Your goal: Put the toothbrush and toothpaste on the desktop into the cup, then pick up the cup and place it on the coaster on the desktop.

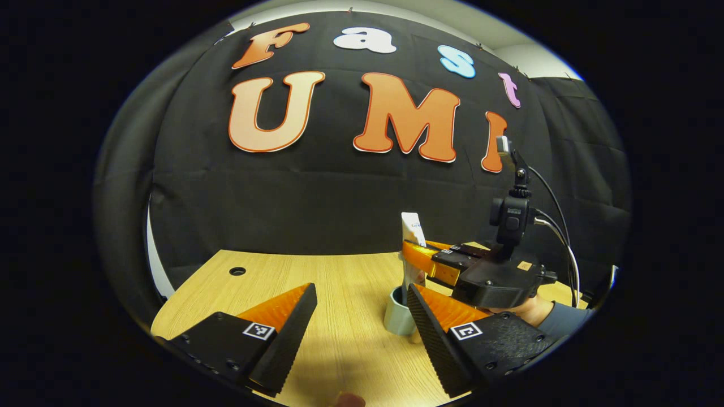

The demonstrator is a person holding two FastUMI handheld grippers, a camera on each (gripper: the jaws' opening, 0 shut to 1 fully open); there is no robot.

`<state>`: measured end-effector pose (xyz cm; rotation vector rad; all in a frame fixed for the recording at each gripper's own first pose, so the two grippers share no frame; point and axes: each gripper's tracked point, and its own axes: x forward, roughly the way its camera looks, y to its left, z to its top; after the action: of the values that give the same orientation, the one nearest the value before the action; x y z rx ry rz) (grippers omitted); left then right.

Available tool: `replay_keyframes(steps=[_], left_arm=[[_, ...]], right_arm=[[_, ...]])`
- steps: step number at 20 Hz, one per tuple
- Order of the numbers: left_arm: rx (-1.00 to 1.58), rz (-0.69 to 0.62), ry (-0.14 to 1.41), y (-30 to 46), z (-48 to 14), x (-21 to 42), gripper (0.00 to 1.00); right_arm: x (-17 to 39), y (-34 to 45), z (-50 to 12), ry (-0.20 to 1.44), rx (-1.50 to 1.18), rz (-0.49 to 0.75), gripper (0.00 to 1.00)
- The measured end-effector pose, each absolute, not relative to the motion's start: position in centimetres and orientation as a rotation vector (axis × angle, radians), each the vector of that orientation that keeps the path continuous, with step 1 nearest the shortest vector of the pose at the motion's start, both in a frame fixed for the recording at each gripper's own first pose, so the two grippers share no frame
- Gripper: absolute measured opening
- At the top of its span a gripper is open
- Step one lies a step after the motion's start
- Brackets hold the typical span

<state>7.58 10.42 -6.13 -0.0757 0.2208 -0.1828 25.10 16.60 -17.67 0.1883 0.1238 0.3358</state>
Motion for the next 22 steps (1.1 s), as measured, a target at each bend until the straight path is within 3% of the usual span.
replay_keyframes(steps=[8,22], left_arm=[[-0.1,-0.181,0.256,10.8,-7.7,7.4,0.98],[-0.132,-0.201,0.312,9.3,-9.2,6.5,0.98]], right_arm=[[25.5,17.1,-21.4,0.188,0.146,0.328,0.07],[22.7,16.5,-20.3,0.176,0.026,0.345,0.3]])
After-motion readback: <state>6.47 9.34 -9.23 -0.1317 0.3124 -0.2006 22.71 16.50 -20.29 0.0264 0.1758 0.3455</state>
